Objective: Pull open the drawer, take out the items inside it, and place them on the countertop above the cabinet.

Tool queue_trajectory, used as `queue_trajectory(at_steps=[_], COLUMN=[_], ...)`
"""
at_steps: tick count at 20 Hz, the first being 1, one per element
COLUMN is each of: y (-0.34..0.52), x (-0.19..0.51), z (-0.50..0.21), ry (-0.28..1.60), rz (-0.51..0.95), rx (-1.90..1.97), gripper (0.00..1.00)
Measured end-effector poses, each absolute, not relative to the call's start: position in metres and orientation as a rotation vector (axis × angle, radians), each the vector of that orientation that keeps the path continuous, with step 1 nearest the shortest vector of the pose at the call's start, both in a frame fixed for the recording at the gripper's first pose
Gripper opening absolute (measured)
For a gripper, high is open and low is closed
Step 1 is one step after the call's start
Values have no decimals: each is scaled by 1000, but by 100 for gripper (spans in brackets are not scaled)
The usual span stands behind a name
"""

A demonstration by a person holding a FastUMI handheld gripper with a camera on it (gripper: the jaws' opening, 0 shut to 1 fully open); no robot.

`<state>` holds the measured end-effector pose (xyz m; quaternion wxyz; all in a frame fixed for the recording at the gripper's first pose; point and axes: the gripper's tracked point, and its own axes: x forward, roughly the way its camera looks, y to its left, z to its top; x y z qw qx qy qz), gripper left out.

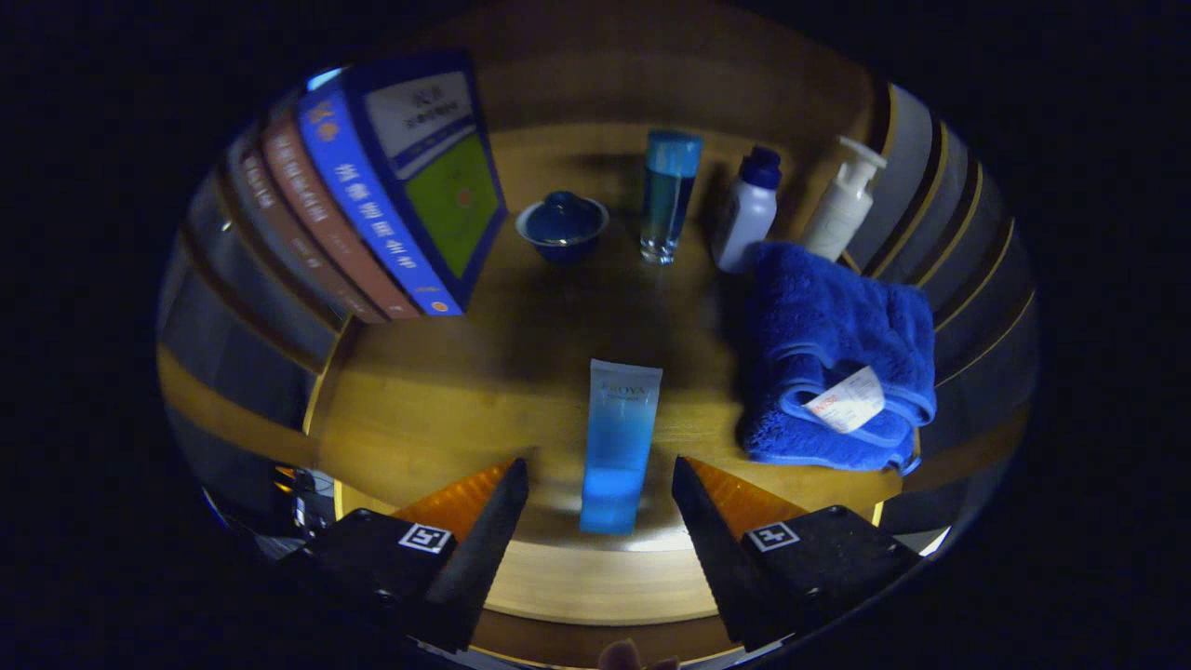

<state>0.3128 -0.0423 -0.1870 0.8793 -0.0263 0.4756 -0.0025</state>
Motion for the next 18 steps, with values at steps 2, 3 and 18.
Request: queue_trajectory(at_steps=[2,3,18], y=[-37,-36,-45], x=[301,292,107], z=[-163,-152,-87], ry=[872,811,204], rz=[12,17,-16], rx=[-70,-74,-93], gripper=[99,99,99])
